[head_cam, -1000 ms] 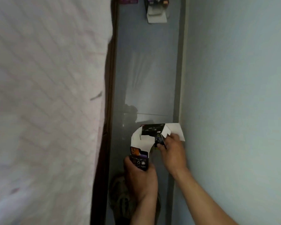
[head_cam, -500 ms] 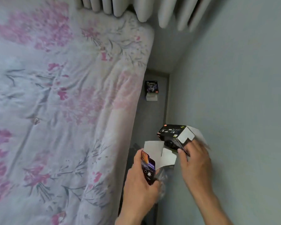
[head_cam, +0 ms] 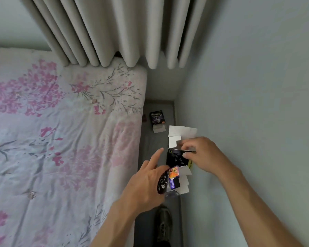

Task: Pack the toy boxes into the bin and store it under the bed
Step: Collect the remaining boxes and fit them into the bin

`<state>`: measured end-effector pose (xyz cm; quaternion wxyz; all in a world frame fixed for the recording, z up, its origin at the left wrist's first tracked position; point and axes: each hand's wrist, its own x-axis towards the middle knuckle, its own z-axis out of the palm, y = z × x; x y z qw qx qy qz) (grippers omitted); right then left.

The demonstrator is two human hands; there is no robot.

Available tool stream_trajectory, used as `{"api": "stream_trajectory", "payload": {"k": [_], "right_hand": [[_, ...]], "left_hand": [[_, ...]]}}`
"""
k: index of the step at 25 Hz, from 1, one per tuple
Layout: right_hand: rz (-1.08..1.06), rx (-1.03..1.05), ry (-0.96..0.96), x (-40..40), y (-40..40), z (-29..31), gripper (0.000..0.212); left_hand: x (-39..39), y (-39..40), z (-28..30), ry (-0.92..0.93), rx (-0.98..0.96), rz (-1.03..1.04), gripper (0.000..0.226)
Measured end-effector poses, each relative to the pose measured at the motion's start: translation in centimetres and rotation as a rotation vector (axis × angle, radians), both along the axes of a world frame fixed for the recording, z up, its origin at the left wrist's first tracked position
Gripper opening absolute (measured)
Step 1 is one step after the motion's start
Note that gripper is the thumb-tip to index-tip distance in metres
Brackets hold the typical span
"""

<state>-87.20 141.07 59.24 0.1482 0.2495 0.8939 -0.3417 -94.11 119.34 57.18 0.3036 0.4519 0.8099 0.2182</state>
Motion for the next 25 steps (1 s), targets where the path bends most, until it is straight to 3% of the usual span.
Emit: {"api": "stream_trajectory", "payload": {"k": [7, 12, 16, 19, 25], "right_hand": [[0.001, -0.112, -0.008, -5.9, 4.9, -3.6, 0.015], [0.015, -0.186, -0.057, -13.2, 7.3, -8.1, 0.016], [-0.115, -0.189, -0.034, -19.3, 9.0, -14.0, 0.031], [-0.288, -0.110, 0.011, -21.5, 10.2, -19.1, 0.025], [-0.304, -0.184, -0.029, -26.0, 12.8, -32.7, 0.030]], "left_hand": [[-6.0, 8.2, -3.2, 0.143, -0.003, -0.123, 0.065], [-13.5, 12.2, -8.1, 0.042, -0.153, -0.198, 0.072], [-16.6, 15.3, -14.0, -0.018, -0.210, 0.002, 0.065], [-15.1, 16.8, -18.5, -0.041, -0.295, 0.110, 0.054], [-14.3, 19.8, -29.6, -0.254, -0.328, 0.462, 0.063]]}}
